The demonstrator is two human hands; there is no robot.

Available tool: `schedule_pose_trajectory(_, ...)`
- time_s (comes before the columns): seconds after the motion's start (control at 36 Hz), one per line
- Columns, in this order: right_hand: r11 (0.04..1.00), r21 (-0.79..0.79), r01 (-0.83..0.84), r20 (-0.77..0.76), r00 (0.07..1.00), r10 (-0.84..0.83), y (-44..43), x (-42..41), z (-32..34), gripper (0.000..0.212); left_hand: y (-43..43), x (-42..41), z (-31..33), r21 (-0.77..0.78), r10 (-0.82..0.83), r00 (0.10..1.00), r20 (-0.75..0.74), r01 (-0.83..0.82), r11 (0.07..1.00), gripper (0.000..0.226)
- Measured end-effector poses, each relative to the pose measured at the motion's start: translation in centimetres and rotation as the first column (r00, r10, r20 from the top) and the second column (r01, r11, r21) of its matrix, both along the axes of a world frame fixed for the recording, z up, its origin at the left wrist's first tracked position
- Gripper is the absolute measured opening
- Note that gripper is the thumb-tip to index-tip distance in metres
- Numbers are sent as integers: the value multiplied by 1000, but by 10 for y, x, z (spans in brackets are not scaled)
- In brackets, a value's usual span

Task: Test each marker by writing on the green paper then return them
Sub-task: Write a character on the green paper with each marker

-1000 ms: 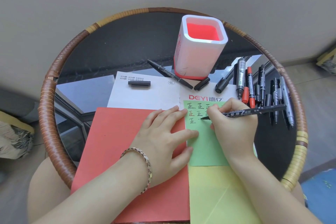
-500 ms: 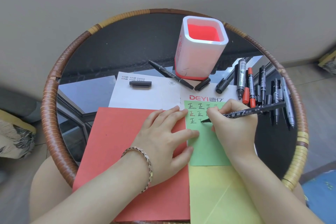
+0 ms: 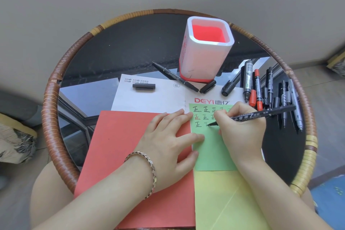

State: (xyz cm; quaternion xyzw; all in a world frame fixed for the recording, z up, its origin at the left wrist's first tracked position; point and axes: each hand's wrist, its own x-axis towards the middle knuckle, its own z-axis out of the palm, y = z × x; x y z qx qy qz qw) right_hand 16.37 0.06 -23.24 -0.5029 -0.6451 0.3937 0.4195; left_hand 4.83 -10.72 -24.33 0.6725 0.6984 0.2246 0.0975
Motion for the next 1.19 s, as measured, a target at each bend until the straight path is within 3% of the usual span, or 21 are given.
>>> schedule_pose_trajectory(0.33, 999, 32, -31, 27, 999, 30, 2, 1, -2, 30, -1, 0, 0, -2, 3, 1000, 6, -3, 1000, 31)
schedule_pose_trajectory(0.42, 1000, 17, -25, 11, 1000, 25, 2, 0, -1, 22, -1, 0, 0, -6, 3, 1000, 6, -3, 1000, 32)
schedule_pose_trajectory(0.53, 999, 10, -33, -2, 999, 33, 2, 0, 1, 31, 0, 0, 1, -7, 3, 1000, 4, -3, 1000, 32)
schedule_pose_trajectory(0.97, 999, 41, 3, 15, 1000, -4, 0, 3, -1, 23, 0, 0, 0, 16, 3, 1000, -15, -3, 1000, 32)
schedule_pose_trajectory(1.19, 996, -59, 73, -234, 968, -85, 2, 5, 5, 33, 0, 0, 0, 21, 7, 999, -31, -6, 1000, 31)
